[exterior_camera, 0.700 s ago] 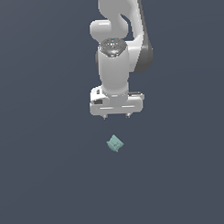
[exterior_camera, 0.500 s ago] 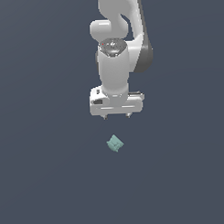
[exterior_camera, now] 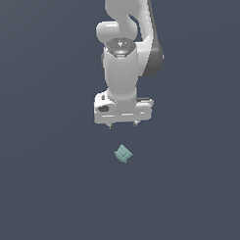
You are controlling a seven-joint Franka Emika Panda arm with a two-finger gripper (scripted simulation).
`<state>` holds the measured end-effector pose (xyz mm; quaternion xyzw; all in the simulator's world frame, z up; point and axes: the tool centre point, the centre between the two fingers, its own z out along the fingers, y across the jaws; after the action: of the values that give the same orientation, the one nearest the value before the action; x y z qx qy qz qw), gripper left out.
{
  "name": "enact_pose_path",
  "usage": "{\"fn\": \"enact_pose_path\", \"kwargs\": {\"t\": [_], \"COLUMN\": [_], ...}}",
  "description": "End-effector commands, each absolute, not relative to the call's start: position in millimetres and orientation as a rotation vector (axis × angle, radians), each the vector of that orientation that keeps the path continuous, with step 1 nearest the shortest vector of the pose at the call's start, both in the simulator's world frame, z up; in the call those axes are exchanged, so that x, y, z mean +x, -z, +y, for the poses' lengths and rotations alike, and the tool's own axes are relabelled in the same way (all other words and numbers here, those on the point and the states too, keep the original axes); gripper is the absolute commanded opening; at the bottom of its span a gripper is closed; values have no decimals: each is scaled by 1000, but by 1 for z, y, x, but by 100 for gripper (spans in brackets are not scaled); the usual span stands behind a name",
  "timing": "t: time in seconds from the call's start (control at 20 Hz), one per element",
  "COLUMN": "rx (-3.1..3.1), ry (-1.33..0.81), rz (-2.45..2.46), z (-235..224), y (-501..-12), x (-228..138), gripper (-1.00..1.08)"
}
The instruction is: Pick up the object and move it to a goal position.
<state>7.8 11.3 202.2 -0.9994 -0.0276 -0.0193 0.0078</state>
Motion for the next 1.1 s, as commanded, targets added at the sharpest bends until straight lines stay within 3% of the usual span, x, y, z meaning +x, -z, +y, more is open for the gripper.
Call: {"fn": "enact_pose_path", "kwargs": {"t": [0.0,1.05], "rx": [-3125,-3064], "ry": [59,22], "rz": [-95,-718], "z": [11,9], "y": [-201,-140], "x": [8,38], "gripper": [100,100]}}
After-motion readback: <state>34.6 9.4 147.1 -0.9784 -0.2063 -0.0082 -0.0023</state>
